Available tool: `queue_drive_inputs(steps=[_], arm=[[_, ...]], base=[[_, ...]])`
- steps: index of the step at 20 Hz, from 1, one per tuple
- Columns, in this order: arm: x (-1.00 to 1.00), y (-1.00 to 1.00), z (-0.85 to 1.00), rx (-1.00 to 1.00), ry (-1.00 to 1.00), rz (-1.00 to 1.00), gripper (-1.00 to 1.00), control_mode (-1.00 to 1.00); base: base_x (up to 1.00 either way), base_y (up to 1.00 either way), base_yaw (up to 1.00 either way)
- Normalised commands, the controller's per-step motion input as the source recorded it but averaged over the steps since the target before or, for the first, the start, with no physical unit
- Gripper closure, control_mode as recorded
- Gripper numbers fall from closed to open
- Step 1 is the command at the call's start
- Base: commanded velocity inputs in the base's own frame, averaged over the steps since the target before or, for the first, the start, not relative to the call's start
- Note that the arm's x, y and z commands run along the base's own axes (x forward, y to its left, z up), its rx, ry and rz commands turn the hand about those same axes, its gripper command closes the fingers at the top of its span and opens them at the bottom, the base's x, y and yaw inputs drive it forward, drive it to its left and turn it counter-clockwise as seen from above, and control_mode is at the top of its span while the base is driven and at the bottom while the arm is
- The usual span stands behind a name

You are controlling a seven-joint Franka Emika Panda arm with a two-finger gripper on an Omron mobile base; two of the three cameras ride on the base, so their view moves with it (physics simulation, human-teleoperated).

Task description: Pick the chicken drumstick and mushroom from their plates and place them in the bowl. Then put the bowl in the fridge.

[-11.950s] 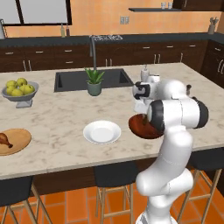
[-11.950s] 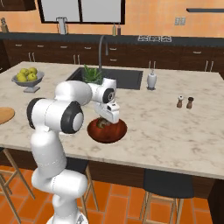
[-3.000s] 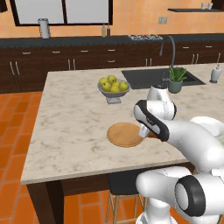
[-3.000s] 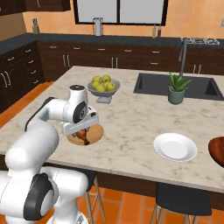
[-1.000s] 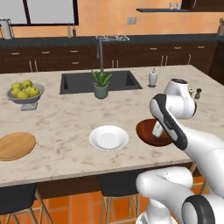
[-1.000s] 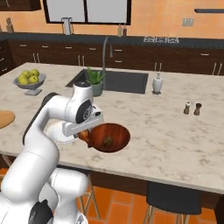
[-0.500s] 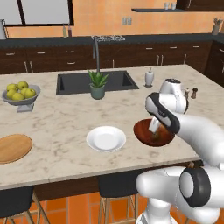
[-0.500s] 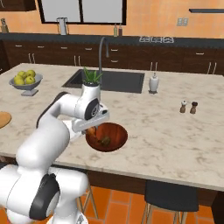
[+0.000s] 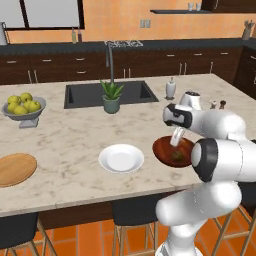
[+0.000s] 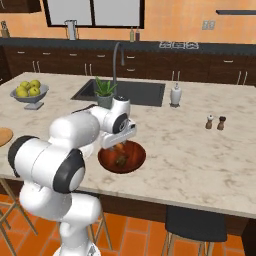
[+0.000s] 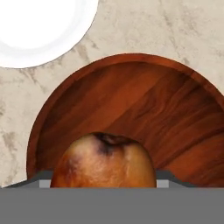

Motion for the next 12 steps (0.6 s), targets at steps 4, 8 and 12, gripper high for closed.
queue_drive_inputs(steps=[4, 8, 12], arm=[[0.37, 0.0, -0.46, 0.0, 0.0, 0.01, 1.0, -1.0], [0.0, -0.01, -0.41, 0.0, 0.0, 0.0, -1.0, -1.0], [-0.01, 0.0, -0.07, 0.0, 0.0, 0.0, -1.0, -1.0]], base=[[0.0, 0.0, 0.0], [0.0, 0.0, 0.0], [0.0, 0.0, 0.0]])
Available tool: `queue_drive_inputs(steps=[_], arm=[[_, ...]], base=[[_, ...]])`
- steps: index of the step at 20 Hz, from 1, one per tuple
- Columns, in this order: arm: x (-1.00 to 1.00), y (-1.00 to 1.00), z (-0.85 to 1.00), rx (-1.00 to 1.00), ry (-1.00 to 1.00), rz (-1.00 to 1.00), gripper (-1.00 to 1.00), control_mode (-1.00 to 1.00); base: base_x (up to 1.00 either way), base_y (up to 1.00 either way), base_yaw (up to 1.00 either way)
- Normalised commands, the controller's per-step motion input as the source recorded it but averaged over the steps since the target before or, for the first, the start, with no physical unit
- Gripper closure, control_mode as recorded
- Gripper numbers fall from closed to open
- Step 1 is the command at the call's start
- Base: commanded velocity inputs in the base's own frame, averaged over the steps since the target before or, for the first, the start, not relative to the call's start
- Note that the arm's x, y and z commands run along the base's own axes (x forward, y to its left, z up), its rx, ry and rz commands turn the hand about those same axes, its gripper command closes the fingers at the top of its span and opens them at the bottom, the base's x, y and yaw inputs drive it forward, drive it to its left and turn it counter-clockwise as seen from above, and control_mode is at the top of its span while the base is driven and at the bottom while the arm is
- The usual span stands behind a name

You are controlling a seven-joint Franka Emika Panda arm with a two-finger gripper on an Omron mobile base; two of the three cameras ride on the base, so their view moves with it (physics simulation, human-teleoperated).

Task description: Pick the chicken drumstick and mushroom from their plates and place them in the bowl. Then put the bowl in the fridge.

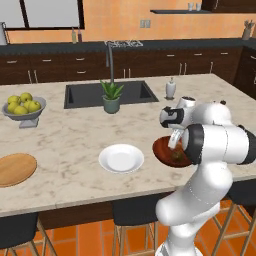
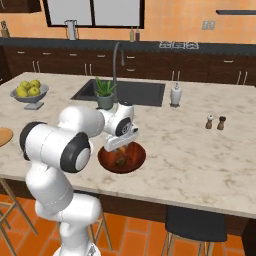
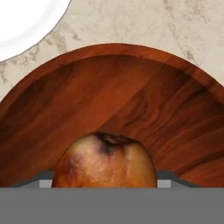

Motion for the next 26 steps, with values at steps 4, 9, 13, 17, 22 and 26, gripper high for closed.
queue_drive_inputs(steps=[4, 9, 13, 17, 22, 26], arm=[[-0.3, 0.0, 0.05, 0.0, -0.08, 0.0, -1.0, -1.0], [-0.33, 0.0, 0.38, 0.0, -0.15, 0.0, -1.0, -1.0], [-0.52, -0.05, 0.57, 0.0, -0.11, -0.09, -1.0, -1.0], [-0.74, -0.09, 0.38, 0.01, 0.0, -0.51, -1.0, -1.0], [-0.55, -0.3, 0.09, 0.11, 0.01, -0.68, -1.0, -1.0], [-0.49, -0.55, 0.0, 0.21, 0.0, -0.54, -1.0, -1.0]], base=[[0.0, 0.0, 0.0], [0.0, 0.0, 0.0], [0.0, 0.0, 0.0], [0.0, 0.0, 0.0], [0.0, 0.0, 0.0], [0.0, 0.0, 0.0]])
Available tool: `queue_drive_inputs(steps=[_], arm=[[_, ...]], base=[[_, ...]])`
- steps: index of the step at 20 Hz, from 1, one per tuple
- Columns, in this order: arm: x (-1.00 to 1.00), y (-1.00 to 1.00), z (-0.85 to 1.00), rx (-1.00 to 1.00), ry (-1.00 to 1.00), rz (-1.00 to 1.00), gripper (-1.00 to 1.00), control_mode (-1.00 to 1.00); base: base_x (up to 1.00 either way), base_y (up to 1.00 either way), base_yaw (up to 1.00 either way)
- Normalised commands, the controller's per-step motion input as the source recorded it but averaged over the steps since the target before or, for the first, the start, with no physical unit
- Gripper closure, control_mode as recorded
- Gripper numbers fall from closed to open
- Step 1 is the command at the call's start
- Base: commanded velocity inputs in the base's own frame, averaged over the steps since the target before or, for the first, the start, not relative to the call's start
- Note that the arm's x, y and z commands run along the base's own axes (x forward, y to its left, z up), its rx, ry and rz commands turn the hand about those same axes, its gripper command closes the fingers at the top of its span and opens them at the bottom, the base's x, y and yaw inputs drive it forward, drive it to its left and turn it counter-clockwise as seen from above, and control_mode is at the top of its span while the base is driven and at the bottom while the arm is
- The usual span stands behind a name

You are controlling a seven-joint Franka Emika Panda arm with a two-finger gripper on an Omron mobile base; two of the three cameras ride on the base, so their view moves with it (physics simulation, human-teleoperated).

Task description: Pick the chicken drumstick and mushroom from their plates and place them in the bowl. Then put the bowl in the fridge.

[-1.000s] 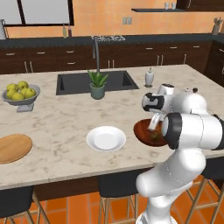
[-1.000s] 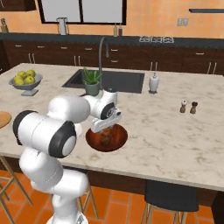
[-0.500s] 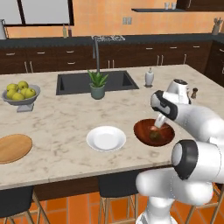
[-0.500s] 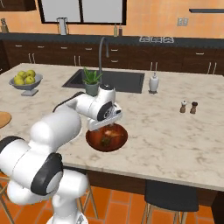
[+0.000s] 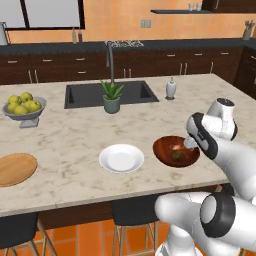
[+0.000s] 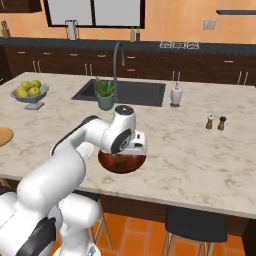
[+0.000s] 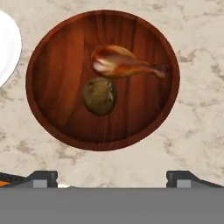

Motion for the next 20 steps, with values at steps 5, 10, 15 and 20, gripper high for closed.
queue_drive_inputs(steps=[5, 10, 15, 20], arm=[[-0.07, -0.53, -0.01, 0.26, 0.0, -0.53, -1.0, -1.0], [0.38, -0.29, -0.24, 0.27, 0.01, -0.38, -1.0, -1.0], [0.57, -0.04, -0.4, 0.2, 0.08, -0.04, -1.0, -1.0], [0.32, -0.01, -0.32, 0.05, 0.12, -0.04, -1.0, -1.0]], base=[[0.0, 0.0, 0.0], [0.0, 0.0, 0.0], [0.0, 0.0, 0.0], [0.0, 0.0, 0.0]])
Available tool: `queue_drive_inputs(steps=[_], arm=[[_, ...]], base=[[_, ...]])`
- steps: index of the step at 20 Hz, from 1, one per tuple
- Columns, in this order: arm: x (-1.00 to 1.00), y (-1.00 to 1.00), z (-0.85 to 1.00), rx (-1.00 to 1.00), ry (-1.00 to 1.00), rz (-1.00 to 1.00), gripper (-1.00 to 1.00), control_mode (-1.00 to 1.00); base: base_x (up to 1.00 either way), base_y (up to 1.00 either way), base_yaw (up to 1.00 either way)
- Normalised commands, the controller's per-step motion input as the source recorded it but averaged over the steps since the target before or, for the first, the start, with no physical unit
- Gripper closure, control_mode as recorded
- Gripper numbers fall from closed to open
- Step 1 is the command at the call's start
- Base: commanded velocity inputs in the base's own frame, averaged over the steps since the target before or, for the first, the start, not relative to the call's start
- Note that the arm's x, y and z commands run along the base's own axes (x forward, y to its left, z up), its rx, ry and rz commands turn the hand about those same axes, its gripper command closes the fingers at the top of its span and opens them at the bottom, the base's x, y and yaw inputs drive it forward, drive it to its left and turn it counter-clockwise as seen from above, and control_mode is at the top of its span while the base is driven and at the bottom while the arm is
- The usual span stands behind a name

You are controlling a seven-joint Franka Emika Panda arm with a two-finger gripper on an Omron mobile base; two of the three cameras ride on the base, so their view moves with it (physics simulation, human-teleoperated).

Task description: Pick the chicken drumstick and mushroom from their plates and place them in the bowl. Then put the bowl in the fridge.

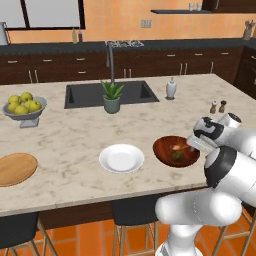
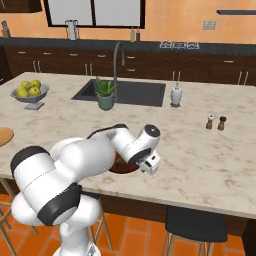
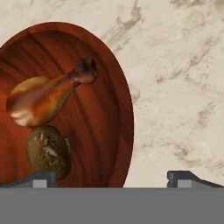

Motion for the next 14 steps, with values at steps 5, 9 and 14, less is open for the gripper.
queue_drive_inputs(steps=[5, 9, 14], arm=[[0.24, 0.0, -0.51, 0.02, 0.14, -0.05, -1.0, -1.0], [0.16, 0.17, -0.4, 0.02, 0.06, -0.04, 1.0, -1.0], [0.23, 0.4, -0.07, 0.0, 0.0, -0.03, 1.0, -1.0]], base=[[0.0, 0.0, 0.0], [0.0, 0.0, 0.0], [0.0, 0.0, 0.0]])
